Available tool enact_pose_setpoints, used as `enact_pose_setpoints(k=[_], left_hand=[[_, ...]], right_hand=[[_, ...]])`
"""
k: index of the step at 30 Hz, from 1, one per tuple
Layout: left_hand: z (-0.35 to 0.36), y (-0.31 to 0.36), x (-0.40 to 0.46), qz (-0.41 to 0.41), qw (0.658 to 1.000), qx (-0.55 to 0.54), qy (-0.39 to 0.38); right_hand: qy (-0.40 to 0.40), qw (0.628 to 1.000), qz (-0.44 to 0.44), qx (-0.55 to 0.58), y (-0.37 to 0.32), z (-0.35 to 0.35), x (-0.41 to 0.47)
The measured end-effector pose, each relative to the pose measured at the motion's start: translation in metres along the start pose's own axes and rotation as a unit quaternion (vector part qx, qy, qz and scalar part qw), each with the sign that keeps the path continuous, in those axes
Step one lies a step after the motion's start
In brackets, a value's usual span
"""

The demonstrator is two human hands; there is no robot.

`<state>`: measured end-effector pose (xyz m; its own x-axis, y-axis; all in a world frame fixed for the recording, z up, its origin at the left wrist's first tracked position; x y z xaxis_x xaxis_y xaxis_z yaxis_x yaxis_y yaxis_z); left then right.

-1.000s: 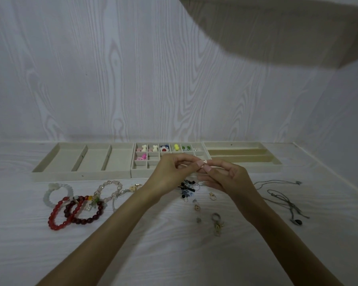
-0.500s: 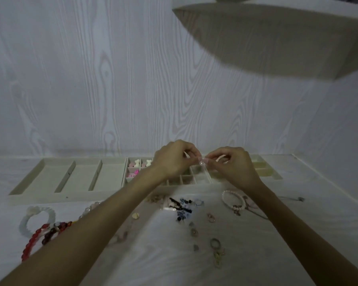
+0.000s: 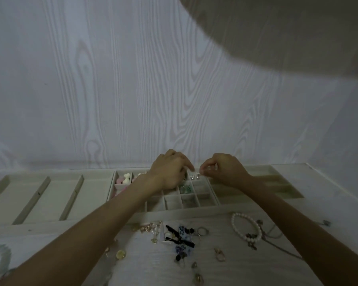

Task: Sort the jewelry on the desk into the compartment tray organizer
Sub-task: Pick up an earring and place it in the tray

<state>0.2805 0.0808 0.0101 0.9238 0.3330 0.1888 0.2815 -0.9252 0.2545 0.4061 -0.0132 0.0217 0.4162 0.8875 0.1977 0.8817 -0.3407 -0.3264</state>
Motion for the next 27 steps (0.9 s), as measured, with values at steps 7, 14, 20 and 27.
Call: enact_pose_setpoints(k=[7, 14, 20, 27], left_hand=[[0.009, -0.002, 0.005, 0.018, 0.999, 0.030, -0.028], [0.007, -0.001, 0.005, 0.005, 1.000, 0.018, -0.017], [0.006, -0.002, 0.001, 0.002, 0.999, 0.030, -0.031], [0.005, -0.004, 0.000, 0.014, 0.998, 0.040, -0.044]], right_hand=[[-0.022, 0.993, -0.020, -0.116, -0.007, 0.008, 0.012], [-0.004, 0.980, -0.031, -0.195, -0.021, 0.013, 0.015], [0.003, 0.964, -0.031, -0.262, -0.027, 0.015, 0.016], [-0.026, 0.969, -0.037, -0.242, -0.029, 0.000, 0.014]])
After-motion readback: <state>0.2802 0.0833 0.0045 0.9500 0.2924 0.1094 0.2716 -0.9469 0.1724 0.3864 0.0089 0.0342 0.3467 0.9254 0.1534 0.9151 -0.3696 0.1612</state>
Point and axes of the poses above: each hand's wrist, its own x-axis towards the middle knuckle, its own z-axis out of the palm, y = z × x, the point moved 4 cm from there along x, towards the middle knuckle, and after that the axes turned 5 degrees about z, right-handed, at the moved point
